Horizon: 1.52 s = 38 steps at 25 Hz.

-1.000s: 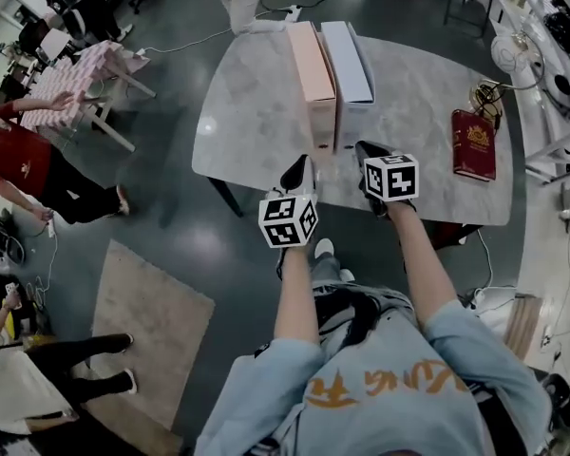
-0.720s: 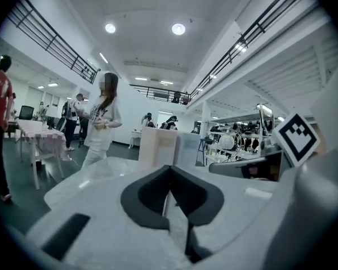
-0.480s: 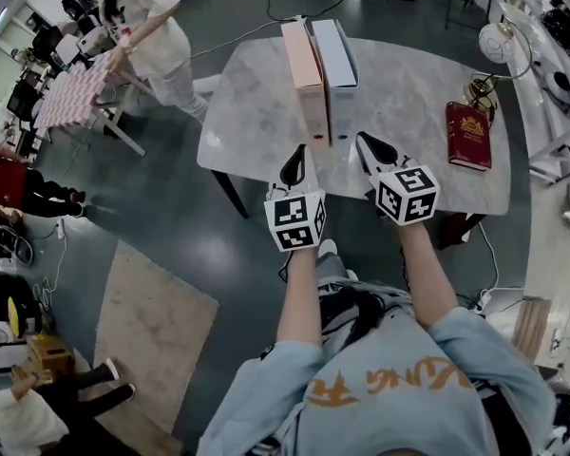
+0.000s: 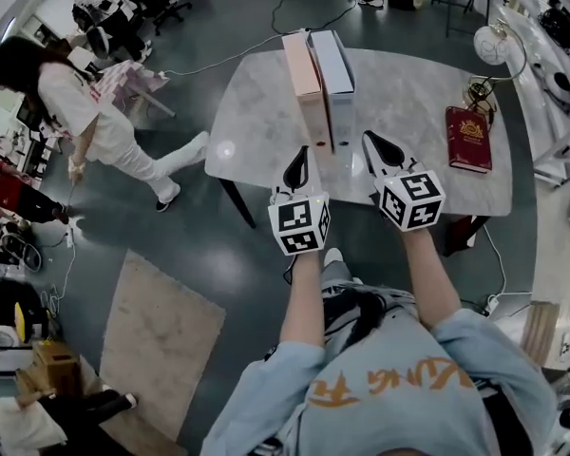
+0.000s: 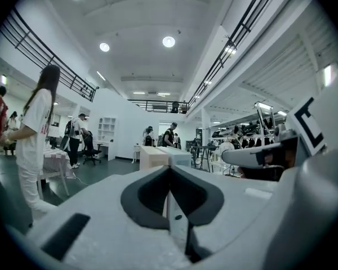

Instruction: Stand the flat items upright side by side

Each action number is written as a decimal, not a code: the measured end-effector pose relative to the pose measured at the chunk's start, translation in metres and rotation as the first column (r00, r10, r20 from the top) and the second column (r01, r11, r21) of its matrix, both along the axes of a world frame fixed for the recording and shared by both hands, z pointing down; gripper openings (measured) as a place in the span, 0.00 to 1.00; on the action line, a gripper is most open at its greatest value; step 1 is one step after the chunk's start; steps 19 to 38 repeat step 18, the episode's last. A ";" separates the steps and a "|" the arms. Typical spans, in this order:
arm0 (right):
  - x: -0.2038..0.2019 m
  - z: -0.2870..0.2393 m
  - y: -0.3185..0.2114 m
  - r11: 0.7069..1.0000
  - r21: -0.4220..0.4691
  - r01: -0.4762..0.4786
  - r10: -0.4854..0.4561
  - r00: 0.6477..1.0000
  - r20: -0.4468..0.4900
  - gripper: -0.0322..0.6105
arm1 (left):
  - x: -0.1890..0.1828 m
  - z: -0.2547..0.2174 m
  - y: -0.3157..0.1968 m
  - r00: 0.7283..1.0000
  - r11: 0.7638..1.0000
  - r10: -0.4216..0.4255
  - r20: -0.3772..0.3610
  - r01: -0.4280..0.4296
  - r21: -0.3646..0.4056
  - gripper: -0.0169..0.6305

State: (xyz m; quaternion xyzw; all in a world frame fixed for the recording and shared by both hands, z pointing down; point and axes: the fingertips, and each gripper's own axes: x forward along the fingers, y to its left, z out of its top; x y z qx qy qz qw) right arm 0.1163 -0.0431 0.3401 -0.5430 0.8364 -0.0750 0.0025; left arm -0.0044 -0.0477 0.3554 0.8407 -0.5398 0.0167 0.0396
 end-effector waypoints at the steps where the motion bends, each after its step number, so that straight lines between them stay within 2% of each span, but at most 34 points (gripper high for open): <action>1: 0.000 -0.001 0.000 1.000 0.007 -0.001 0.001 1.000 -0.004 0.05 | -0.001 -0.001 0.000 1.000 1.000 -0.001 0.000 0.001 0.005 0.05; 18: 0.007 -0.014 0.003 0.998 0.061 -0.007 0.011 0.998 -0.059 0.05 | 0.003 -0.013 -0.005 0.999 0.999 -0.003 0.033 0.002 0.037 0.05; 38: 0.007 -0.014 0.003 0.998 0.061 -0.007 0.011 0.998 -0.059 0.05 | 0.003 -0.013 -0.005 0.999 0.999 -0.003 0.033 0.002 0.037 0.05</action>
